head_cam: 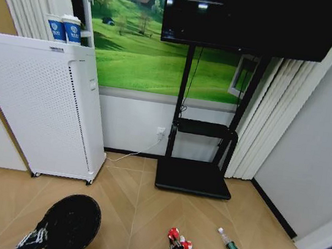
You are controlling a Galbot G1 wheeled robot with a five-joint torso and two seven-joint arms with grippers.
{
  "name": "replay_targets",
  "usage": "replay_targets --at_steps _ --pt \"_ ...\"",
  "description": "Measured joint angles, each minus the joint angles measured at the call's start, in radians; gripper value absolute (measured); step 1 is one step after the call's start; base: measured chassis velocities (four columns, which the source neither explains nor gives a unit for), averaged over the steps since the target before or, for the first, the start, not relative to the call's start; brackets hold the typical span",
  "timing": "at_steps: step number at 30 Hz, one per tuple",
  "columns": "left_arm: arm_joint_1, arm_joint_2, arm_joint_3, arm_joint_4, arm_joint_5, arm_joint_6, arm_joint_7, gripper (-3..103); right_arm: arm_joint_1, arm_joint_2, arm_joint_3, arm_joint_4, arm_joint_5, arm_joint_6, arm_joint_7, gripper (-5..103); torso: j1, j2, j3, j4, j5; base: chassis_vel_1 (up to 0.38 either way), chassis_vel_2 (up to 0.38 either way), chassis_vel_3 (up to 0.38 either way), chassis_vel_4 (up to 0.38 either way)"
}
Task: Pick up the trash bin and place the garbage on the floor into it.
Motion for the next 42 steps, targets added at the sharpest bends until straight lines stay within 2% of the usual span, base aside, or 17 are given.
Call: replay_targets --at_steps 6,11,15,17,18,20,24,27,28,30,34,35,37,38,40,41,42 --pt "-0.003 0.031 -0.010 0.000 -0.012 0.009 -0.009 8 0.008 -0.046 -0.023 0.078 -0.026 0.046 0.011 19 0.000 0.000 0.000 0.0004 0.0004 0.000 0.000 0.000 0.000" --pt "-0.024 0.077 -0.001 0.010 -0.030 0.030 -0.025 8 0.015 -0.136 -0.007 0.194 -0.092 0.113 0.041 19 0.000 0.000 0.000 0.0004 0.0006 0.000 0.000 0.000 0.000" --pt "-0.081 0.159 0.045 0.045 -0.079 0.058 -0.049 8 0.037 -0.208 0.062 0.241 -0.162 0.183 0.039 19 0.000 0.000 0.000 0.0004 0.0000 0.000 0.000 0.000 0.000" --pt "-0.156 0.252 0.099 0.078 -0.119 0.073 -0.078 8 0.056 -0.251 0.109 0.270 -0.226 0.234 0.035 19 0.000 0.000 0.000 0.0000 -0.0001 0.000 0.000 0.000 0.000" --pt "-0.156 0.252 0.099 0.078 -0.119 0.073 -0.078 8 0.056 -0.251 0.109 0.270 -0.226 0.234 0.035 19 0.000 0.000 0.000 0.0000 -0.0001 0.000 0.000 0.000 0.000" --pt "-0.234 0.346 0.164 0.106 -0.169 0.092 -0.104 8 0.060 -0.291 0.137 0.302 -0.236 0.255 0.033 19 0.000 0.000 0.000 -0.0003 0.0000 0.000 0.000 0.000 0.000" --pt "-0.290 0.411 0.220 0.131 -0.200 0.101 -0.116 8 0.058 -0.311 0.161 0.323 -0.242 0.270 0.029 19 0.000 0.000 0.000 -0.0008 0.0000 0.000 0.000 0.000 0.000" --pt "-0.448 0.520 0.388 0.177 -0.286 0.128 -0.147 8 0.002 -0.371 0.216 0.436 -0.247 0.277 0.018 19 0.000 0.000 0.000 0.0001 0.0004 0.000 0.000 0.000 0.000" --pt "-0.448 0.520 0.388 0.177 -0.286 0.128 -0.147 8 0.002 -0.371 0.216 0.436 -0.247 0.277 0.018 19 0.000 0.000 0.000 0.0001 0.0004 0.000 0.000 0.000 0.000" --pt "-0.554 0.551 0.516 0.211 -0.323 0.133 -0.147 8 -0.033 -0.396 0.228 0.515 -0.235 0.277 0.015 19 0.000 0.000 0.000 0.0000 0.0001 0.000 0.000 0.000 0.000" --pt "-0.711 0.592 0.688 0.256 -0.387 0.137 -0.110 8 -0.055 -0.421 0.220 0.633 -0.221 0.277 0.018 19 0.000 0.000 0.000 0.0001 0.0001 0.000 0.000 0.000 0.000" --pt "-0.711 0.592 0.688 0.256 -0.387 0.137 -0.110 8 -0.055 -0.421 0.220 0.633 -0.221 0.277 0.018 19 0.000 0.000 0.000 0.0001 0.0001 0.000 0.000 0.000 0.000" --pt "-0.857 0.627 0.836 0.287 -0.440 0.140 -0.080 8 -0.038 -0.443 0.172 0.711 -0.212 0.277 0.019 19 0.000 0.000 0.000 -0.0002 0.0005 0.000 0.000 0.000 0.000" --pt "-0.857 0.627 0.836 0.287 -0.440 0.140 -0.080 8 -0.038 -0.443 0.172 0.711 -0.212 0.277 0.019 19 0.000 0.000 0.000 -0.0002 0.0005 0.000 0.000 0.000 0.000" --pt "-0.992 0.638 0.994 0.304 -0.492 0.146 -0.076 8 0.001 -0.454 0.119 0.759 -0.194 0.276 0.019 19 0.000 0.000 0.000 0.0002 0.0002 0.000 0.000 0.000 0.000" --pt "-0.992 0.638 0.994 0.304 -0.492 0.146 -0.076 8 0.001 -0.454 0.119 0.759 -0.194 0.276 0.019 19 0.000 0.000 0.000 0.0002 0.0002 0.000 0.000 0.000 0.000" --pt "-1.075 0.629 1.080 0.316 -0.524 0.152 -0.078 8 0.027 -0.454 0.089 0.783 -0.178 0.276 0.020 19 0.000 0.000 0.000 0.0004 -0.0002 0.000 0.000 0.000 0.000"
